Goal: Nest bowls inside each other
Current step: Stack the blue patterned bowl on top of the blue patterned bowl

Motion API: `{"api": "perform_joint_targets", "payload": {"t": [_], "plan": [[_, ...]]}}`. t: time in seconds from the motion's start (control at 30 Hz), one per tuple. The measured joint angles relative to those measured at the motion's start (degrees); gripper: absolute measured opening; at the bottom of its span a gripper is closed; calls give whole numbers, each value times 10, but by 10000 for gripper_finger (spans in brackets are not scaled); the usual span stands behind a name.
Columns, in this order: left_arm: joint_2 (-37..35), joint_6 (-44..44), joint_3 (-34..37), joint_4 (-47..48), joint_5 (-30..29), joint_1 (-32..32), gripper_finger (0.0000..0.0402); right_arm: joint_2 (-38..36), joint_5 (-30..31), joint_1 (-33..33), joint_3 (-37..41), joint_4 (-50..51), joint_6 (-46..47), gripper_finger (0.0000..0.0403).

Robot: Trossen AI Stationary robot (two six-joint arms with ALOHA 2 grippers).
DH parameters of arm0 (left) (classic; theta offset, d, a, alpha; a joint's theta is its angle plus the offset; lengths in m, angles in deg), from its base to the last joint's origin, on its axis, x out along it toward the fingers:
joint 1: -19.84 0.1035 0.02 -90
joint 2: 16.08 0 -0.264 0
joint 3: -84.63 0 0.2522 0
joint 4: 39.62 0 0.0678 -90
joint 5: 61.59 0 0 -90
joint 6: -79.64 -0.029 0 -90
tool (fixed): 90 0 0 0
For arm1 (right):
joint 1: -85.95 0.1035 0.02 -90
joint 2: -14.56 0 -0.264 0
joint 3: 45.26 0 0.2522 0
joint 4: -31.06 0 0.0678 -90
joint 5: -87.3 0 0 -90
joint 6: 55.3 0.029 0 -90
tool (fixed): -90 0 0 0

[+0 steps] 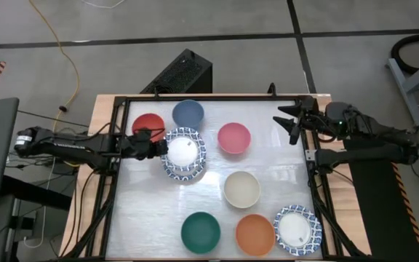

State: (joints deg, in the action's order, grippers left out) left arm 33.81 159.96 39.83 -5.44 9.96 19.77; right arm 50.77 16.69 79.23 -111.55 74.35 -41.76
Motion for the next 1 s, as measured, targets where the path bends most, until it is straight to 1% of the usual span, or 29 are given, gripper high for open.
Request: {"api": "perform_joint_targets", "payload": {"t": [0.2, 0.3, 0.37, 0.43, 0.6, 0.77, 1.0], "plan": [[5, 19, 27, -11, -9, -6, 15, 9, 0, 0, 0, 0, 0, 249], [11, 24, 45, -29, -9, -6, 15, 15, 0, 0, 0, 1, 0, 249], [18, 27, 53, -61, -9, -6, 15, 18, 0, 0, 0, 1, 0, 249], [23, 27, 60, -60, -9, -6, 15, 23, 0, 0, 0, 1, 0, 249], [61, 20, 60, -80, -1, -6, 15, 31, 0, 0, 0, 0, 0, 249], [100, 19, 59, -94, 21, -6, 15, 32, 0, 0, 0, 0, 0, 249], [122, 14, 59, -102, 37, -6, 25, 32, 0, 7, 0, 2, 0, 249]]}}
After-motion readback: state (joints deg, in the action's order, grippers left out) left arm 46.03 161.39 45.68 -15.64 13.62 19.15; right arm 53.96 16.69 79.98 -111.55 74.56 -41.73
